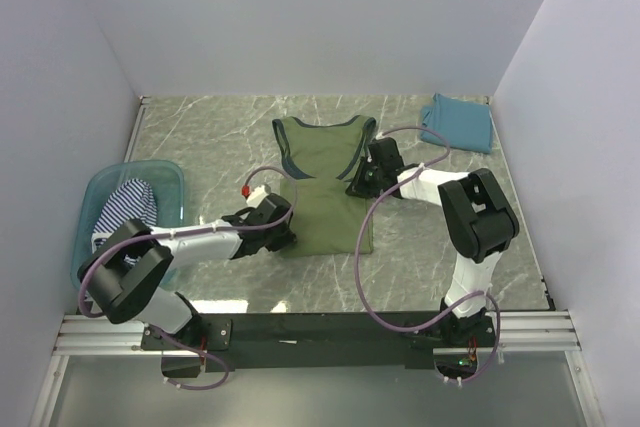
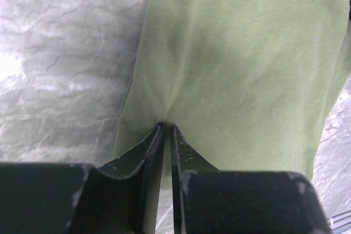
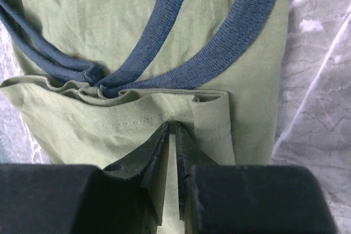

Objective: Fold and stack the tank tops

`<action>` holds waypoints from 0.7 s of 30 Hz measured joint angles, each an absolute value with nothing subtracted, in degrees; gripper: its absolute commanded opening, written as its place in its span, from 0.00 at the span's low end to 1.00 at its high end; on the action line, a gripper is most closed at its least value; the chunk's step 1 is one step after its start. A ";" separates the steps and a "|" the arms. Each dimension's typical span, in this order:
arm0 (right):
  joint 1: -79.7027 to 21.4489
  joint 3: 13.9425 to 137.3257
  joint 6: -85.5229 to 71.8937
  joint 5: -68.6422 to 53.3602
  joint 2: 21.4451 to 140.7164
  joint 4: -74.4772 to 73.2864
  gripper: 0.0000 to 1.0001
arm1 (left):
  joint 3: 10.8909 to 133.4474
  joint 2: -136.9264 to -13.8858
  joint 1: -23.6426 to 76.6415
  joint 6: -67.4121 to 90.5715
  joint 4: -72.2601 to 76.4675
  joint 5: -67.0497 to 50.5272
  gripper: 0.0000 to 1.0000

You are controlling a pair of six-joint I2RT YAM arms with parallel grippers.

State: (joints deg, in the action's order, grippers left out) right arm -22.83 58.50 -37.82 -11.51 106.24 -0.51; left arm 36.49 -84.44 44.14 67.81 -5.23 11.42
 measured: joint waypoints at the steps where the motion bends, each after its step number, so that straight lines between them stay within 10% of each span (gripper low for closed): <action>1: -22.74 58.50 -37.87 -11.20 106.24 -0.64 0.17 | 36.18 -84.09 44.18 68.01 -5.23 11.49 0.17; 21: -23.75 33.30 -39.79 -5.32 83.88 3.09 0.16 | 29.06 -68.20 55.72 74.24 -18.46 12.53 0.13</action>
